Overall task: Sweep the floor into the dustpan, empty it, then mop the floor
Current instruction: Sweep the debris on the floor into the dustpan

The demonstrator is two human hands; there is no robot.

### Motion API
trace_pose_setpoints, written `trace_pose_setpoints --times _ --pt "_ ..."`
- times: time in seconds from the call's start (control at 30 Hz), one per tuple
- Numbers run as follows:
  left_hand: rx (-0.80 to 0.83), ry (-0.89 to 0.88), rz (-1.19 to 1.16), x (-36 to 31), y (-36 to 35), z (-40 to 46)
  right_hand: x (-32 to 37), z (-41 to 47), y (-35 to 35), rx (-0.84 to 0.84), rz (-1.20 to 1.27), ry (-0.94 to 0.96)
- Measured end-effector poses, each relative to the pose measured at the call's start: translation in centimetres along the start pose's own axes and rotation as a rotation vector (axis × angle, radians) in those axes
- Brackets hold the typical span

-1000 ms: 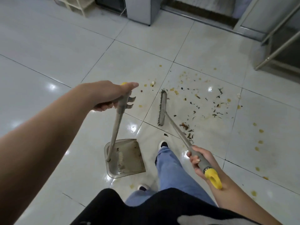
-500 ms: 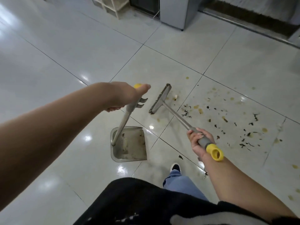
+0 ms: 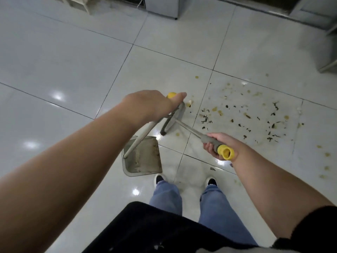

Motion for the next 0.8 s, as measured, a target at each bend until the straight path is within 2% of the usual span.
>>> trace_pose_setpoints --times 0.13,0.27,0.53,0.8 --pt "0.057 -0.072 -0.026 0.8 -0.1 0.9 1.0 0.8 -0.5 -0.020 -0.032 0.072" --pt "0.160 -0.093 -0.085 0.0 -0.9 0.4 -0.2 0.0 3.3 -0.048 0.038 0.098" --pt "0.364 -0.086 -0.175 -5.3 -6.9 -2.8 -7.8 -5.3 17.3 -0.190 0.072 0.048" --pt "0.363 -0.065 -0.192 -10.6 -10.5 -5.2 -10.0 -11.1 29.5 -0.388 -0.048 0.072"
Point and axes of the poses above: each hand's wrist, its own z-axis towards the middle knuckle, its own y-axis out of the back of the hand, x = y × z, the point moved 10 cm from there along z, towards the middle knuckle, and after that the axes turned 4 degrees about y, right-handed, at the moved point
